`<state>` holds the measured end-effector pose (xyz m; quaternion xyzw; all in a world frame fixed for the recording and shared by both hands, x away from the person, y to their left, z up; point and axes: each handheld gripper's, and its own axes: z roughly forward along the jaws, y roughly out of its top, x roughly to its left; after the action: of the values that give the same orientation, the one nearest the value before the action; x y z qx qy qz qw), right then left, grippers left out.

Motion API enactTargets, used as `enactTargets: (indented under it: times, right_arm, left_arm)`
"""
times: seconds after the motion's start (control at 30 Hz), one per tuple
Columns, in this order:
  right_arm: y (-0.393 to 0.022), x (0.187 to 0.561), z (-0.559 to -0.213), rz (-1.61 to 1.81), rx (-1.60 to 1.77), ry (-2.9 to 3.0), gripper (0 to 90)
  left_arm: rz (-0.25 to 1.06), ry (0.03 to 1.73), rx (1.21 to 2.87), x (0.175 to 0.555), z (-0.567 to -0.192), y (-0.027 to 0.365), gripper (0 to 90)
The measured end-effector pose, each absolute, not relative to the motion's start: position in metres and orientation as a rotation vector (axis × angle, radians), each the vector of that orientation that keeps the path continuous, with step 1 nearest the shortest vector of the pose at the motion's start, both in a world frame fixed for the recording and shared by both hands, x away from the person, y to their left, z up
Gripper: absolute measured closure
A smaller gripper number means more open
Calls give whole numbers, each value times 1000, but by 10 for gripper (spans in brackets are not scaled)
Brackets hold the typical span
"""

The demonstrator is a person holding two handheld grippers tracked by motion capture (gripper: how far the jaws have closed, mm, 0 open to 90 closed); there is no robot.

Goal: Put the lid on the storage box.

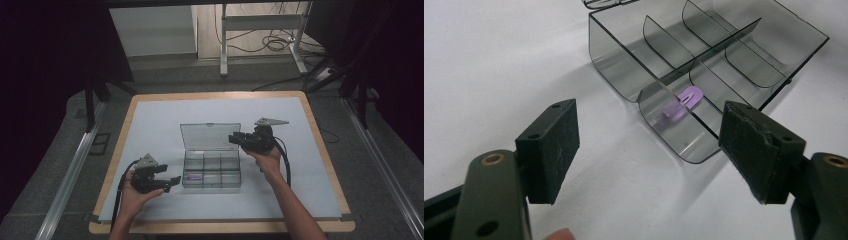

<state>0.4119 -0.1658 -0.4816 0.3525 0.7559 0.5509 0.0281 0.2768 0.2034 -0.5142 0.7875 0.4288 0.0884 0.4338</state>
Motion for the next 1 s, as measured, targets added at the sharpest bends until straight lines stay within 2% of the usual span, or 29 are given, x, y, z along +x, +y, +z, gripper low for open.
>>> enactTargets:
  times: [0.43, 0.77, 0.9, 1.0]
  right_arm:
    - [-167, 408, -481, 1700, 1081, 2335, 613]
    - [-168, 406, -481, 1702, 1080, 2337, 610]
    - [-168, 406, -481, 1699, 1083, 2340, 610]
    - [-168, 406, -482, 1697, 1082, 2343, 610]
  left_arm:
    - [226, 1078, 1952, 277, -512, 206, 247]
    - [278, 1085, 1898, 279, -500, 206, 262]
    - [293, 1072, 1876, 284, -491, 201, 300]
    - [300, 1049, 1859, 289, -485, 196, 370]
